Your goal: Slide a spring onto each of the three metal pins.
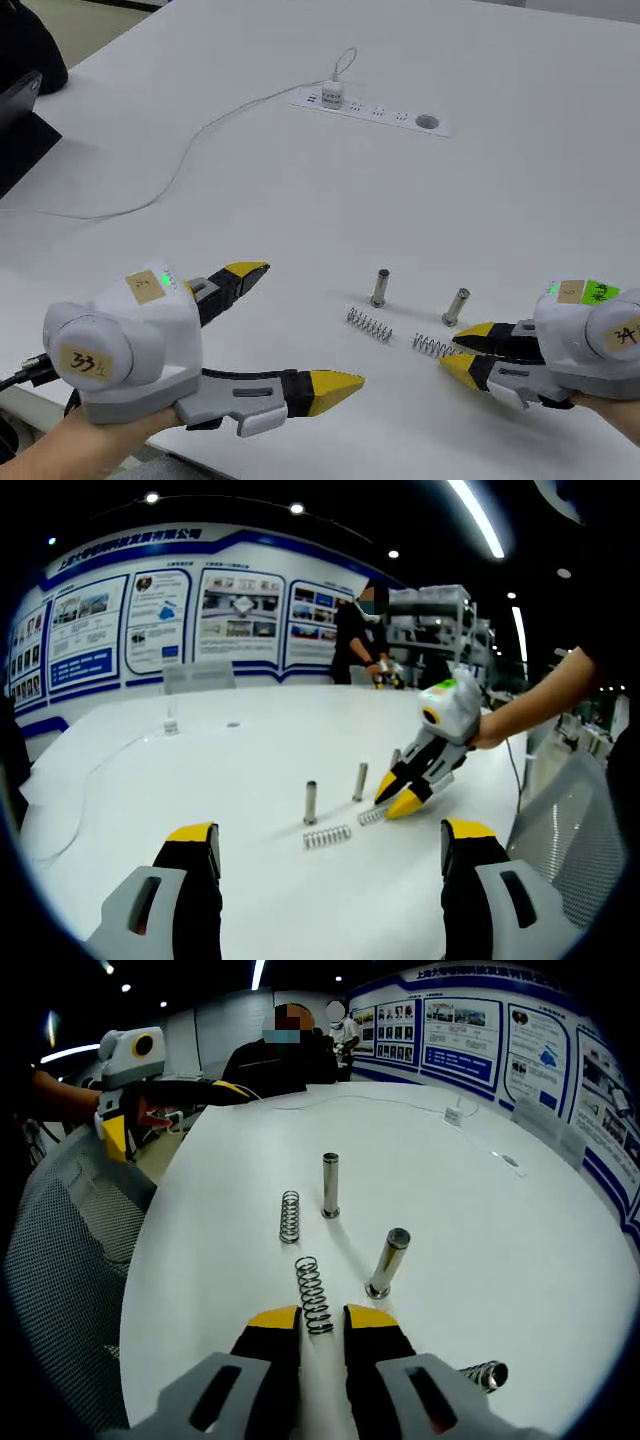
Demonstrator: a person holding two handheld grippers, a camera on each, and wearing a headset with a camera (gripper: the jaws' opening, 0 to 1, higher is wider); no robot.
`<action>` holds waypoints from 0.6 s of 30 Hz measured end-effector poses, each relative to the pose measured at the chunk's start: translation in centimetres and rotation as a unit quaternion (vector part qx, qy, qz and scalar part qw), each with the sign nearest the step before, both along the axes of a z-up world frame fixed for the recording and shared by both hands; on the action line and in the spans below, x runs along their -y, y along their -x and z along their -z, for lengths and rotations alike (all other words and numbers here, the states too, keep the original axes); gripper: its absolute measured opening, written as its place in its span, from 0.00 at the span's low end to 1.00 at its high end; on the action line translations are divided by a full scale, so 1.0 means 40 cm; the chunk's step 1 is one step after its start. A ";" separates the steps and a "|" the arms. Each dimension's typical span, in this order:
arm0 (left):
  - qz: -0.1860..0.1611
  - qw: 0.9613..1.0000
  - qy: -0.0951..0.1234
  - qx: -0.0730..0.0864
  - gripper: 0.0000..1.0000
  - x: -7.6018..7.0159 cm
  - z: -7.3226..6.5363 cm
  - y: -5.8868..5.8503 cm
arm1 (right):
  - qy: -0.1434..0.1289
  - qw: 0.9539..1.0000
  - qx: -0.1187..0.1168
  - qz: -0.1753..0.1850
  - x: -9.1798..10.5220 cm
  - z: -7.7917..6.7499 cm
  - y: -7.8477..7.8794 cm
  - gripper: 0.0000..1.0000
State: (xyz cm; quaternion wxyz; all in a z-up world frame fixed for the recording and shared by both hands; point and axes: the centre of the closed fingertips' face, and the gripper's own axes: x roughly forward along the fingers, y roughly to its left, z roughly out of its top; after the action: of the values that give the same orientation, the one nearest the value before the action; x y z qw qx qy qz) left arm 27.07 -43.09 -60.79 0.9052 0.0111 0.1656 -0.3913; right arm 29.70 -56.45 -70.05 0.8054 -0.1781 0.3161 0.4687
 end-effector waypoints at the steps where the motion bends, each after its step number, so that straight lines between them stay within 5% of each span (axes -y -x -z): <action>1: -0.001 1.000 0.000 0.000 0.93 0.000 0.000 0.000 | 0.001 1.000 -0.001 0.003 0.001 0.002 0.001 0.17; 18: 0.016 1.000 -0.013 -0.017 0.91 0.011 0.022 0.017 | -0.006 1.000 0.003 0.005 -0.010 0.003 0.010 0.11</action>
State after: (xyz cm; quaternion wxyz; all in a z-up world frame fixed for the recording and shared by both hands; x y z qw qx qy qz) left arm 26.41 -43.53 -61.66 0.8954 0.0189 0.1858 -0.4041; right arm 29.29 -56.04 -70.15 0.8099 -0.1729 0.3118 0.4658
